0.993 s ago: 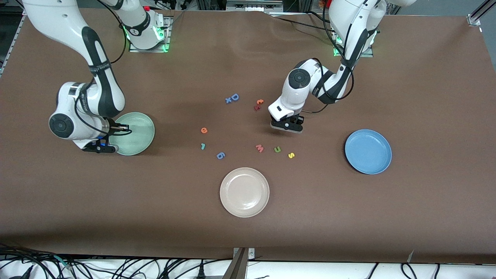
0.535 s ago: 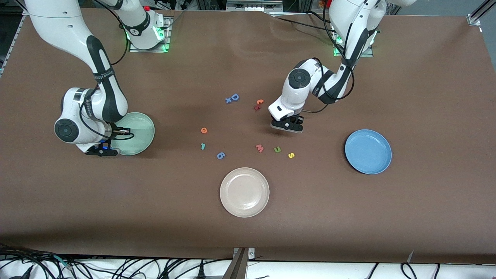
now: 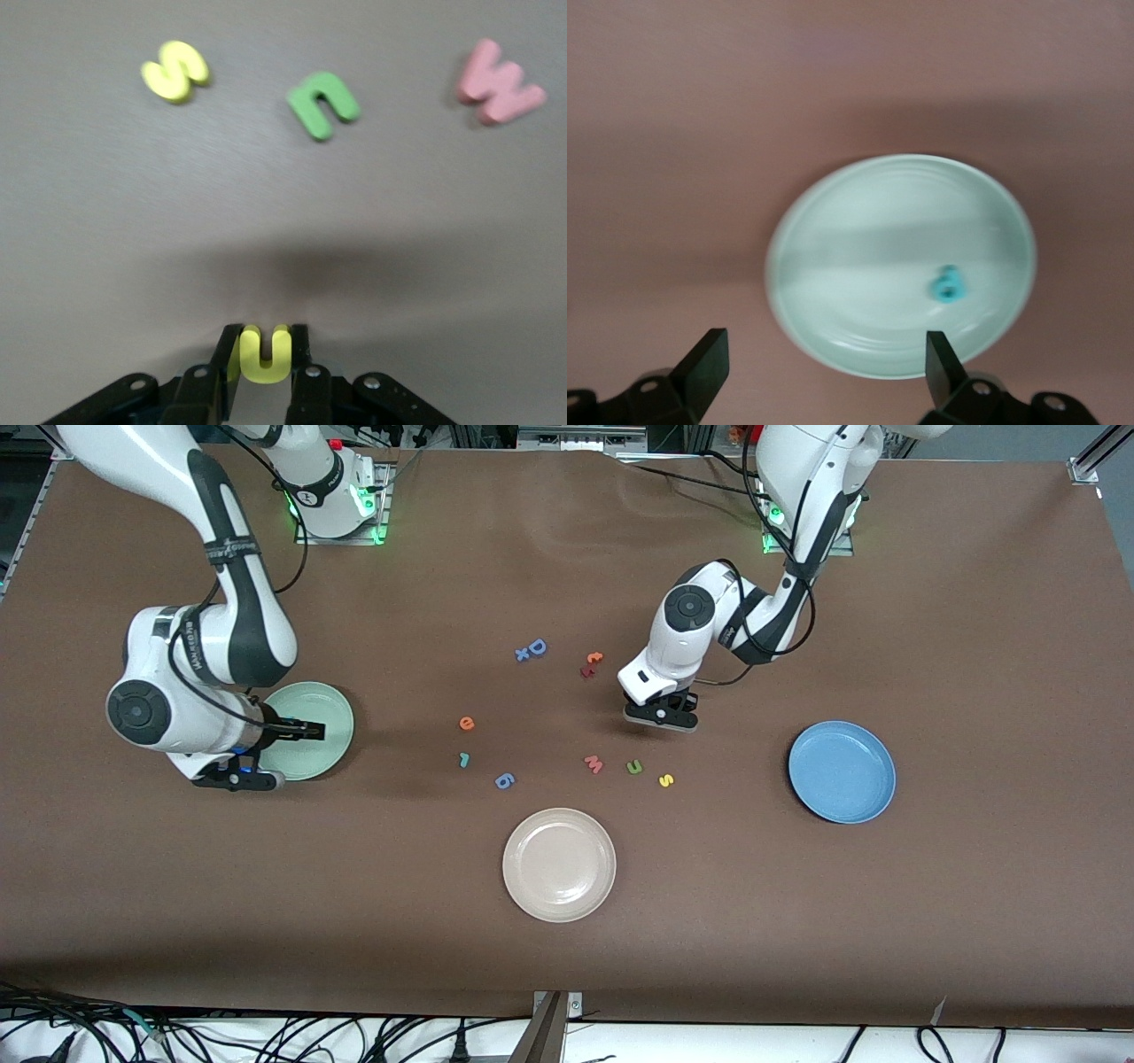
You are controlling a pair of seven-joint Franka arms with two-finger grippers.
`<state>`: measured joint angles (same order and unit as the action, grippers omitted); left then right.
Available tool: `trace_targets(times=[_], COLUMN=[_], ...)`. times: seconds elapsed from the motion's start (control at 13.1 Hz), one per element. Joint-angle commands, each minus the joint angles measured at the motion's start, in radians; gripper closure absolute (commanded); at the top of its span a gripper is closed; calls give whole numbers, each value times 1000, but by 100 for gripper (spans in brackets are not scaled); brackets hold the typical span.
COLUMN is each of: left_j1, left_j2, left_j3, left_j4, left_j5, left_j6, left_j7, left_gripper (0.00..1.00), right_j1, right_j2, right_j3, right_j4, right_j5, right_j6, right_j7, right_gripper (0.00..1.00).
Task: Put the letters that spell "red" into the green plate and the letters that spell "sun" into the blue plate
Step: 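Lower the u onto the blue plate while the right gripper reaches the teal l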
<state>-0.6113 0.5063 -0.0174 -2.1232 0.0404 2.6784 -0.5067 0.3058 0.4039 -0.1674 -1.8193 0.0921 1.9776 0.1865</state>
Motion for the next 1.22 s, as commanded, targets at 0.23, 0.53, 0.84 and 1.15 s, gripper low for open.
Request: trace_targets(times=[0.23, 0.53, 0.84, 1.15], left_j1=[111, 249, 315, 431], left_j2=[-87, -147, -186, -204], left_j3=[-15, -15, -10, -10], left_j4=[35, 57, 57, 57], left_j5=[15, 12, 12, 13], left_j6=[-177, -313, -422, -486], left_j7=[45, 279, 318, 428], left_gripper=[86, 86, 85, 85], right_j1=[16, 111, 150, 161], right_j2=[79, 177, 242, 276], right_j3=[189, 204, 204, 204], right_j4=[91, 87, 83, 86], right_j5=[11, 9, 9, 3], right_j6=[71, 243, 340, 437], right_j7=[374, 536, 567, 571], right_gripper=[2, 3, 4, 5])
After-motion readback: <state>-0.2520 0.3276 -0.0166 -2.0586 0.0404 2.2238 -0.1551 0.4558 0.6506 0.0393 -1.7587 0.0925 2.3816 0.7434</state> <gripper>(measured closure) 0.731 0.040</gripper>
